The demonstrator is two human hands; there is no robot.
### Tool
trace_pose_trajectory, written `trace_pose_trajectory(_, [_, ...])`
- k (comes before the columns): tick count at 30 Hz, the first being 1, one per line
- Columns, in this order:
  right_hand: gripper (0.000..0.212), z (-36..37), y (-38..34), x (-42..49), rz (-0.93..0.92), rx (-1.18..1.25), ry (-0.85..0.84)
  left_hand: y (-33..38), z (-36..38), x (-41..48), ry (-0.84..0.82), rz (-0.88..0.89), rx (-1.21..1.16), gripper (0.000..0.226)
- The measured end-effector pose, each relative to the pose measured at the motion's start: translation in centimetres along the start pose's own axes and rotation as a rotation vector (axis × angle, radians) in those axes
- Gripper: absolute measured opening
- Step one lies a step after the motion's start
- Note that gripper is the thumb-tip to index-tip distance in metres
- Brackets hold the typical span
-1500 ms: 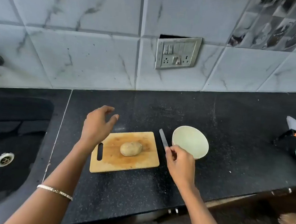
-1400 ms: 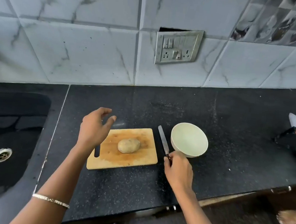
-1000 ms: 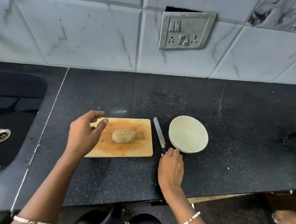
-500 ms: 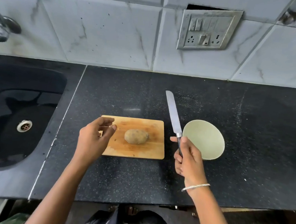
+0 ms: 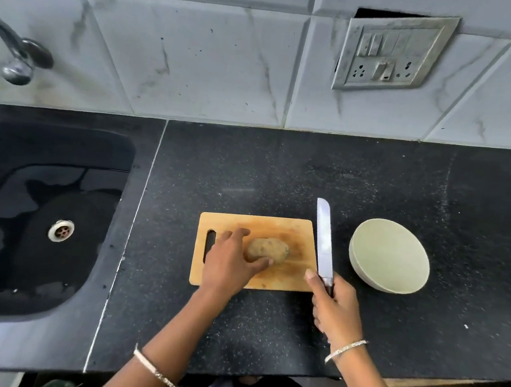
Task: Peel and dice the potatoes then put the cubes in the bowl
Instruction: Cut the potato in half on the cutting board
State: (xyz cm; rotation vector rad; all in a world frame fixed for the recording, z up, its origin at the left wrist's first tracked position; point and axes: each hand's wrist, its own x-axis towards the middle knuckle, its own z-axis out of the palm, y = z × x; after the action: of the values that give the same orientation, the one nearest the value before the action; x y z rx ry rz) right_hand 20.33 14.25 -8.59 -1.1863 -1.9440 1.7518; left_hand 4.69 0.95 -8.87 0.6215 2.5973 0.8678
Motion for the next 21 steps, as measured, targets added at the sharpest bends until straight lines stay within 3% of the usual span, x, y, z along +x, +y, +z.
trace_pose_trajectory(3, [0.041, 0.9, 0.5, 1.2, -0.037, -0.136, 0.089, -0.1, 1.0, 0.4, 0.013, -0.054, -0.029, 0.08])
trace_pose_trajectory(6, [0.026, 2.5, -0.7, 2.5, -0.03, -0.127, 0.071, -0.3, 1.5, 0.6, 0.027, -0.016, -0.101, 0.067])
trace_pose_trajectory(8, [0.028, 3.6, -1.4, 3.6, 0.009, -0.135, 0.037, -0.4, 1.6, 0.9, 0.009, 0.033, -0.15, 0.061])
trace_pose_trajectory(11, [0.038, 4.7, -1.3, 4.7, 0.082, -0.075, 0.002, -0.7, 1.2, 1.8, -0.083, 0.106, -0.195, 0.061])
trace_pose_trajectory(19, [0.025, 6.0, -0.2, 3.6, 0.152, 0.15, 0.023, -1.9, 0.0, 4.5, -0.287, 0.192, -0.353, 0.056])
trace_pose_trajectory(21, [0.027, 6.6, -0.1, 3.4, 0.155, 0.187, 0.041, -2.3, -0.3, 4.8, -0.371, 0.225, -0.362, 0.065])
